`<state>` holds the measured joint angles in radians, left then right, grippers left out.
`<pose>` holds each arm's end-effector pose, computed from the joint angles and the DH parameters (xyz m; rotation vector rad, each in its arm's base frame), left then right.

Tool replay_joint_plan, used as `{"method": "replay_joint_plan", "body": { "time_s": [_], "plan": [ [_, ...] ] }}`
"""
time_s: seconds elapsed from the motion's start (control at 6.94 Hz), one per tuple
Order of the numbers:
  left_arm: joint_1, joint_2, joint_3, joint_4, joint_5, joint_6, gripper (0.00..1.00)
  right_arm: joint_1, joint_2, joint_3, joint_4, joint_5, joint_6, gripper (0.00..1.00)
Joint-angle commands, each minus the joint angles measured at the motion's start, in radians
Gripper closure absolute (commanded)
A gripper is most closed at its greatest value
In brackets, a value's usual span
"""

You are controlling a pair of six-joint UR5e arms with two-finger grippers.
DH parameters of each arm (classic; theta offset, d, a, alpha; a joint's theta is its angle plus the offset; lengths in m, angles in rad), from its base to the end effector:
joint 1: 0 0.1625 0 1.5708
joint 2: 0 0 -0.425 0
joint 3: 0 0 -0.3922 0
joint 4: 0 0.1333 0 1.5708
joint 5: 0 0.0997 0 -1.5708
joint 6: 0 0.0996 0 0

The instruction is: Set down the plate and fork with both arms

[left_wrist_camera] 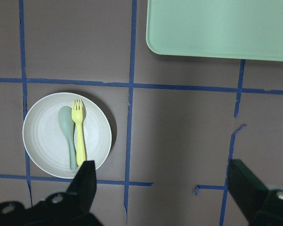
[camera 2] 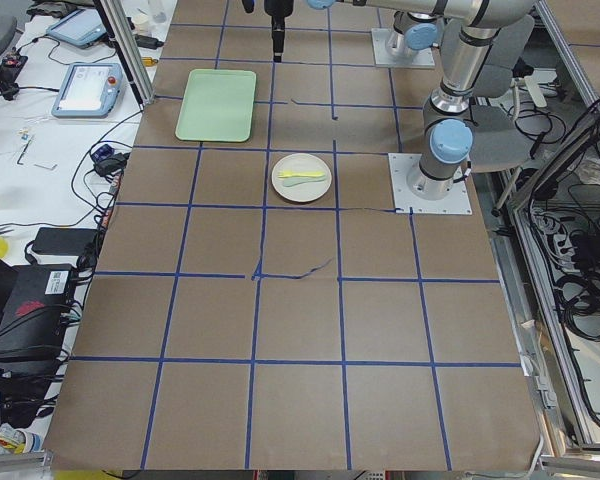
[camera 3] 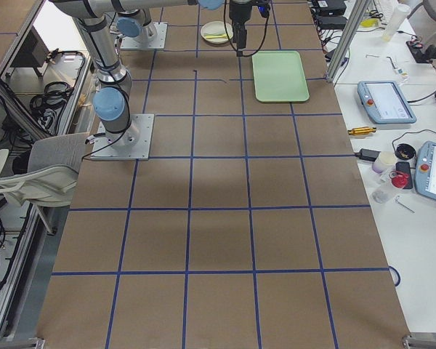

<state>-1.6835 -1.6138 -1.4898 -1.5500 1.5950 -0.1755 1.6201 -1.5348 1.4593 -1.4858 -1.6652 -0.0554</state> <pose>-0.1880 -0.4976 0.5085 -0.0992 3.1230 -0.0963 0.1487 -0.4984 0.5167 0.1601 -3.0430 -0.0149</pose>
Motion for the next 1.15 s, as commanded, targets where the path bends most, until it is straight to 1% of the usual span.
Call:
{"method": "replay_joint_plan", "body": {
  "time_s": [0.0, 0.14, 0.43, 0.86, 1.01],
  "plan": [
    [-0.002, 0.002, -0.01, -0.001, -0.023, 0.001, 0.0, -0.002, 0.001, -0.002, -0.011, 0.095, 0.003, 0.0],
    [-0.002, 0.003, -0.012, -0.001, -0.024, -0.001, 0.0, 0.001, 0.001, -0.004, -0.039, 0.137, 0.003, 0.0],
    [-0.002, 0.003, -0.015, -0.001, -0.023, 0.001, 0.0, -0.002, 0.001, -0.002, -0.041, 0.121, 0.0, 0.0],
    [-0.002, 0.0, -0.015, -0.001, -0.02, 0.001, 0.0, 0.001, 0.001, 0.001, -0.045, 0.119, -0.006, 0.0],
    [-0.002, 0.008, -0.017, -0.001, -0.018, 0.031, 0.0, 0.001, 0.002, 0.001, -0.047, 0.119, -0.007, 0.0]
  ]
}}
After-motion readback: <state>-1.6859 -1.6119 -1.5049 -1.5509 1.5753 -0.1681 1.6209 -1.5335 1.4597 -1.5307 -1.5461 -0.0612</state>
